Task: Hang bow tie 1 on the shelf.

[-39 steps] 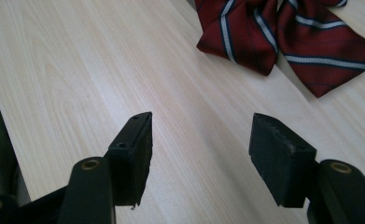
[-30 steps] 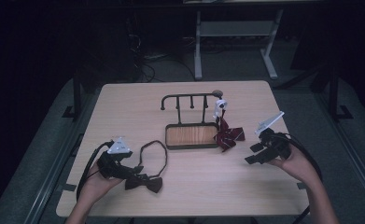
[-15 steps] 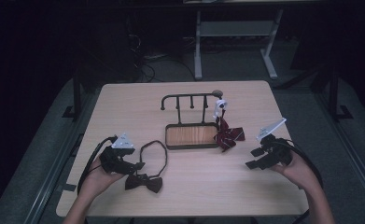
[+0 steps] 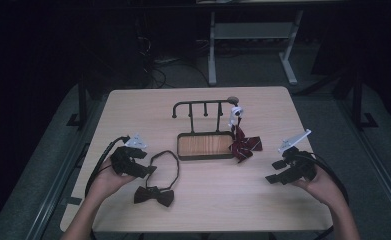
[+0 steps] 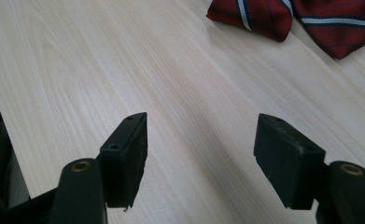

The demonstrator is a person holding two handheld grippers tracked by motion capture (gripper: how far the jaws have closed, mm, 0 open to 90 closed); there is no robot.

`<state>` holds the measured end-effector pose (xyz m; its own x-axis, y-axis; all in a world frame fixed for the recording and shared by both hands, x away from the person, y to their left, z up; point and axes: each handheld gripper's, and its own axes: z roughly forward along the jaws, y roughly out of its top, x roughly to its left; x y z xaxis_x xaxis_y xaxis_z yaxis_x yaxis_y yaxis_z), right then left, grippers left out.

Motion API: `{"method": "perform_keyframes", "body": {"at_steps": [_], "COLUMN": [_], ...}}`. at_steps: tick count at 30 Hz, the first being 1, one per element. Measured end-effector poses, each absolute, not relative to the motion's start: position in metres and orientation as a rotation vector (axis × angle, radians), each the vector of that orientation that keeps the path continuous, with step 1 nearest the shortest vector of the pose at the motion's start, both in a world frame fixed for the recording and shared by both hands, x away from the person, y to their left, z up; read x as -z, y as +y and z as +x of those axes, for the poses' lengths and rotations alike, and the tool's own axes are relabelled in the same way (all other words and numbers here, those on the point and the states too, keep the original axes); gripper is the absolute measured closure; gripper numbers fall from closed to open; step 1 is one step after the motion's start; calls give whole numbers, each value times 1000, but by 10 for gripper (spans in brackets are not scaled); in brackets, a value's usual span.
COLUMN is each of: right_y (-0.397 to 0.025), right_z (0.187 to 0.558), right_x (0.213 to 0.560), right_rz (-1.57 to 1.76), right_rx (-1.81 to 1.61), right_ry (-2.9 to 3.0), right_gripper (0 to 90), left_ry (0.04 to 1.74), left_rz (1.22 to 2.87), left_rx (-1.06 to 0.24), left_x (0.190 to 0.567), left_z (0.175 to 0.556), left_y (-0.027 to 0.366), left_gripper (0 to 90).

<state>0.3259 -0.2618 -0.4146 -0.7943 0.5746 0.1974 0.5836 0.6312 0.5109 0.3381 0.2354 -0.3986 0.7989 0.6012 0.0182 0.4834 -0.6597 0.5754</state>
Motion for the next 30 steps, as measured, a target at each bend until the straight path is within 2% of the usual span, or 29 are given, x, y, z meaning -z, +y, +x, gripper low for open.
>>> {"method": "perform_keyframes", "body": {"at_steps": [30], "right_y": [-264], "right_z": [323], "right_x": [412], "right_rz": [-1003], "right_rx": [895], "right_ry": [-2841], "right_gripper": [344], "left_ry": [822], "left_rz": [2550], "left_rx": [-224], "left_x": [401], "left_z": [385], "left_y": [218], "left_gripper": [450]}}
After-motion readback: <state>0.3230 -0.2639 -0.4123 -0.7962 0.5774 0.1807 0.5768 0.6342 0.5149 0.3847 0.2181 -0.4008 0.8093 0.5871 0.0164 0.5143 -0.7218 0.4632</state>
